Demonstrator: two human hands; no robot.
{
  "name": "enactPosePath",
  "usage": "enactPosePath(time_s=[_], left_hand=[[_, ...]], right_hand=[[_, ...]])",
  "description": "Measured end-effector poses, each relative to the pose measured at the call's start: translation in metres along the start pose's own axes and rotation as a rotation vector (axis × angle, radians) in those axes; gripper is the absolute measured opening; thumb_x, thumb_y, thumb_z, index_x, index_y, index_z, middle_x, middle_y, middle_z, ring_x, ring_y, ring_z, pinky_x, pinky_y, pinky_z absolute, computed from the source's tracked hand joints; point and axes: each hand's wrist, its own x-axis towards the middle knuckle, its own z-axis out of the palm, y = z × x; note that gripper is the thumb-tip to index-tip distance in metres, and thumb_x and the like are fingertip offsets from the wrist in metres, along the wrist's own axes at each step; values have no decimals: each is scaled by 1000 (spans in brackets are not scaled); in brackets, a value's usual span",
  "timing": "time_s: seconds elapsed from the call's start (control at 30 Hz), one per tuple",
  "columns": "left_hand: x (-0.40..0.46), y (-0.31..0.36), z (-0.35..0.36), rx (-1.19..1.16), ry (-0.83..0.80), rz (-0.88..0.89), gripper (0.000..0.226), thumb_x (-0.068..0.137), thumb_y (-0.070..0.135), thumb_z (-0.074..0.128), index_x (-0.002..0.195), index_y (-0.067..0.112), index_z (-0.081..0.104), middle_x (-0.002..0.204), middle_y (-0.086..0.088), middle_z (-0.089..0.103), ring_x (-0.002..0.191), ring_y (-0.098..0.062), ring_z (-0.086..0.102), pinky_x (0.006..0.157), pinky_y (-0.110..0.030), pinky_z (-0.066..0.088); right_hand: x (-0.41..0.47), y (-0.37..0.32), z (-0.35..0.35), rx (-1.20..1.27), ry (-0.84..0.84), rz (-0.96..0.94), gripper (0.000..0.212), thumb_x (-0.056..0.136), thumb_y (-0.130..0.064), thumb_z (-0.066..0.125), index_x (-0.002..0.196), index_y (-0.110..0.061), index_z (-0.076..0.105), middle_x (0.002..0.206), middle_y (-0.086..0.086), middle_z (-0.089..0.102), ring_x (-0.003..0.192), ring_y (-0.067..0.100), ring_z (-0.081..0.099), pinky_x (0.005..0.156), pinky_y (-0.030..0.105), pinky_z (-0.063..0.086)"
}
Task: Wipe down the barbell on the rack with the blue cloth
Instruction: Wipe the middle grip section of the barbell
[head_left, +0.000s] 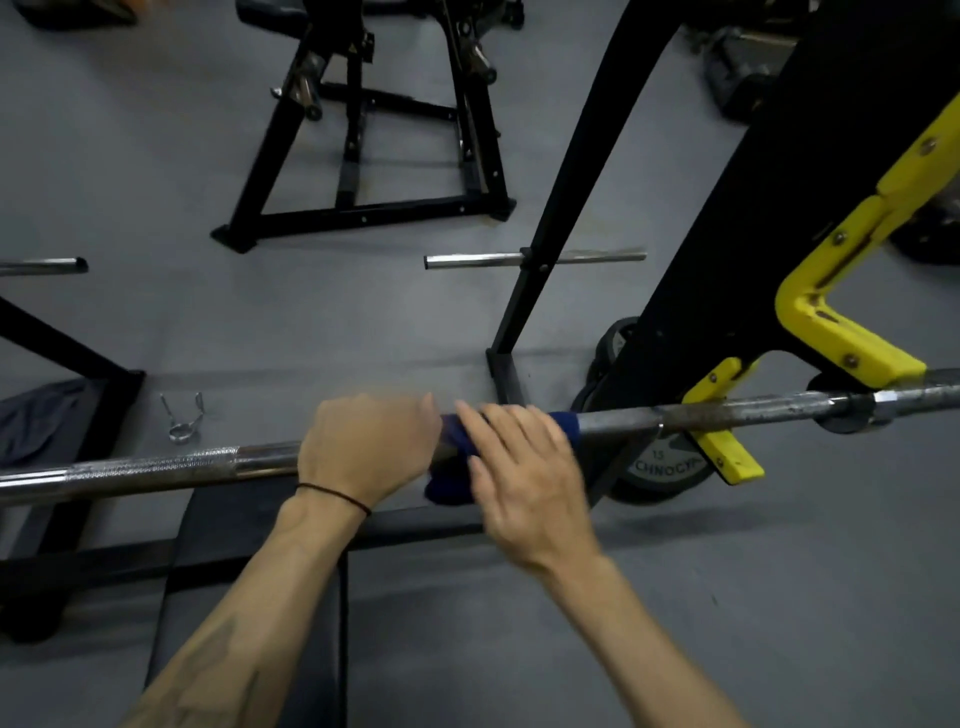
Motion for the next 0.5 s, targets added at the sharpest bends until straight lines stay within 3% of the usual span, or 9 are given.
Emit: enactPosePath(time_s=[0.07,0.17,0.33,0.5], left_hand=[[-2,0,-1,3,33,21,48,90,31,50,45,14,49,36,-7,42,30,-34,43,41,-26,26],[0,0,1,44,79,15,48,87,32,50,44,13,49,36,-9,41,31,-35,42,47,-25,20],[-2,0,5,75,113,-5,49,87,35,50,43,14,48,36,-7,40,32,-34,42,47,-25,20],[-4,-2,9,76,121,28,46,88,35,51,46,15,54,40,-6,48,36,-32,46,45,-26,26]], right_hand=[[-8,43,-12,-59,-1,26,52,108,-39,34,141,-8,59,123,8,65,112,29,57,110,43,37],[-20,95,-28,-117,135,196,51,109,-39,28,116,-7,67,103,10,63,97,35,57,100,48,40],[-5,54,4,-16,414,486,40,106,-30,31,93,-13,64,96,8,63,100,30,56,118,51,28],[11,-26,43,70,413,228,39,106,-37,32,103,-19,67,101,-2,66,103,20,56,113,42,29]])
